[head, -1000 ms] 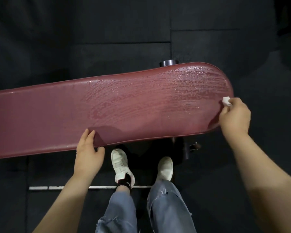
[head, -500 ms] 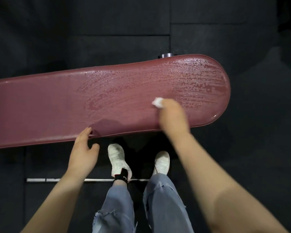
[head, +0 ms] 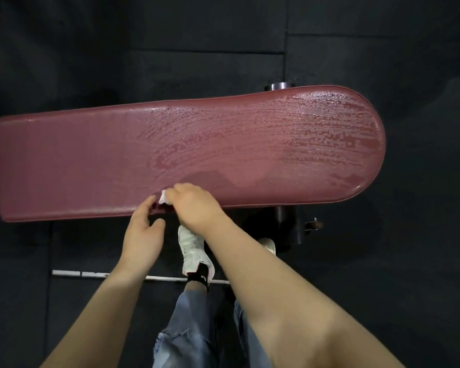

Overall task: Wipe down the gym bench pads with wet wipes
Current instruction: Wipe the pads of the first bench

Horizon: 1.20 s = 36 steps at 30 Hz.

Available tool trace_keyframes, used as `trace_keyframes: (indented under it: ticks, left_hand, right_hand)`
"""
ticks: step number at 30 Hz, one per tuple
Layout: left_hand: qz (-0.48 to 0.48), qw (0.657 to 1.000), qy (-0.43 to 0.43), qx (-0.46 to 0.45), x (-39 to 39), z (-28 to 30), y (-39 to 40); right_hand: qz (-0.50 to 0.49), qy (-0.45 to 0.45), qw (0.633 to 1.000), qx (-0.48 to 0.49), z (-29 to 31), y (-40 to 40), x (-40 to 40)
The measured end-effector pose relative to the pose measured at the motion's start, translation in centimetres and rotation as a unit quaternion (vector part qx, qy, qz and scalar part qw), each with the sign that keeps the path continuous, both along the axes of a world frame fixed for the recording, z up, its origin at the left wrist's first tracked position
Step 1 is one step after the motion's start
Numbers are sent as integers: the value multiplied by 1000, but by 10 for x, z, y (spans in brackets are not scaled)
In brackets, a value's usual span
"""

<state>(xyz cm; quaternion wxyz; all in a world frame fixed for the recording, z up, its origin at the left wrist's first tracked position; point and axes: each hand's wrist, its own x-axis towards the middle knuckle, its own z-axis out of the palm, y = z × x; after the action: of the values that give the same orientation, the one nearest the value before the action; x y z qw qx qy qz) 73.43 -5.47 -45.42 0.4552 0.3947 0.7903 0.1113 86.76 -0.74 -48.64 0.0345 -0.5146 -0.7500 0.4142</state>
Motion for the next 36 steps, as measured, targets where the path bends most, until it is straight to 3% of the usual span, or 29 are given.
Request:
trace_keyframes:
  ticks: [2,6,10,13,15,16,18,21,25,28,32,36]
  left_hand:
    - [-14,1000,3,-5,-2,0,-2]
    - [-44,999,-11,-6,5,2,-7]
    - [-39,999,-2,8,15,0,-7]
    - [-26,1000,2,8,17,0,-7]
    - [-24,1000,-2,6,16,0,-7]
    - [-25,1000,-2,7,15,0,-7]
    - [-24,1000,-5,7,12,-2,-6]
    - [-10,1000,-12,4,10,-3,-5]
    - [-16,1000,-6,9,11,-4,-8]
    - [-36,999,1,7,13,-6,-11]
    - [-54,998,13,20,21,-7,-13]
    - [-61,998,23,22,25,-10,-13]
  right_hand:
    - [39,-4,999,28,1,-1,17]
    - [-152,-105,981,68,-3,-22,138]
    - [-413,-168,893,63,15,-67,250]
    - [-518,-193,830,69,9,-71,245]
    - [-555,-172,809,89,3,-62,204]
    - [-548,-148,818,96,1,-56,177]
    - [-457,-92,880,87,-3,-43,119]
    - [-209,-16,978,9,-1,-32,47]
    - [29,-30,999,24,5,-30,32]
    - [2,-29,996,79,5,-39,79]
    - [-102,-122,985,62,3,-69,180]
    - [-302,-210,929,49,7,-102,267]
